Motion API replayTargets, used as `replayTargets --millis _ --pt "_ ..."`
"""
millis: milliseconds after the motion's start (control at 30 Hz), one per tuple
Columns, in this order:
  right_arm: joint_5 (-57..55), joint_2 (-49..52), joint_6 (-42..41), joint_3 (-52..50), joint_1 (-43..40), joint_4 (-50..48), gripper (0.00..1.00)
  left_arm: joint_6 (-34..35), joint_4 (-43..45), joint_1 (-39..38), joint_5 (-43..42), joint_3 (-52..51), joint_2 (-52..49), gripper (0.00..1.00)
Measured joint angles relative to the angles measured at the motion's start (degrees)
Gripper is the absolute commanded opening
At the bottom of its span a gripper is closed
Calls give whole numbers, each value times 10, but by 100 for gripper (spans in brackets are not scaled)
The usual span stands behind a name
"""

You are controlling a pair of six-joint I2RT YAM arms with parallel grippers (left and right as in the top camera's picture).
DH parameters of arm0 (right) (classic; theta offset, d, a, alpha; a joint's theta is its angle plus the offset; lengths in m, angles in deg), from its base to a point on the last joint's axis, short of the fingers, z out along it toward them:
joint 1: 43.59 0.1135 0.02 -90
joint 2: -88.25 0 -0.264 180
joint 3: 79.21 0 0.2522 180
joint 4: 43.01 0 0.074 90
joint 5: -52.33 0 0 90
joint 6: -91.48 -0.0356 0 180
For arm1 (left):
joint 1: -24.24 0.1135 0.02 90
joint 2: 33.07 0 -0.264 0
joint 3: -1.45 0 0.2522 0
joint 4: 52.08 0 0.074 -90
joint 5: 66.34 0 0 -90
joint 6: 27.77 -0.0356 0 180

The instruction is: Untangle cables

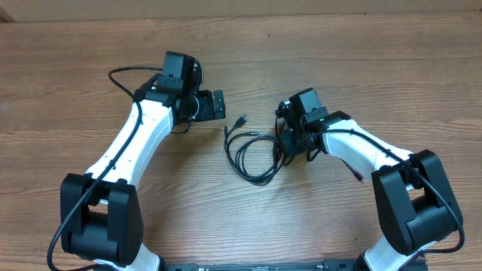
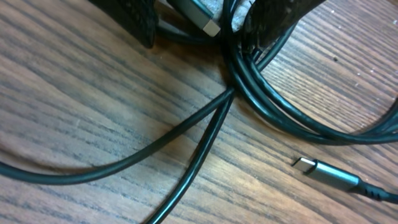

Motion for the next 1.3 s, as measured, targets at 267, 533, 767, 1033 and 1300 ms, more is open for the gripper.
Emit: replayTargets --millis 267,533,767,1033,1300 --pt "-11 13 1 2 2 -11 35 0 0 0 0 0 0 99" --pt "-67 18 -1 3 9 -24 17 0 0 0 1 0 0 99" --pt "-151 32 -2 17 38 -37 23 0 0 0 1 0 0 100" --pt "-197 41 -9 17 64 -63 4 0 -1 0 1 0 0 99" --pt "-286 48 -91 32 33 -30 4 0 -5 0 2 0 0 100"
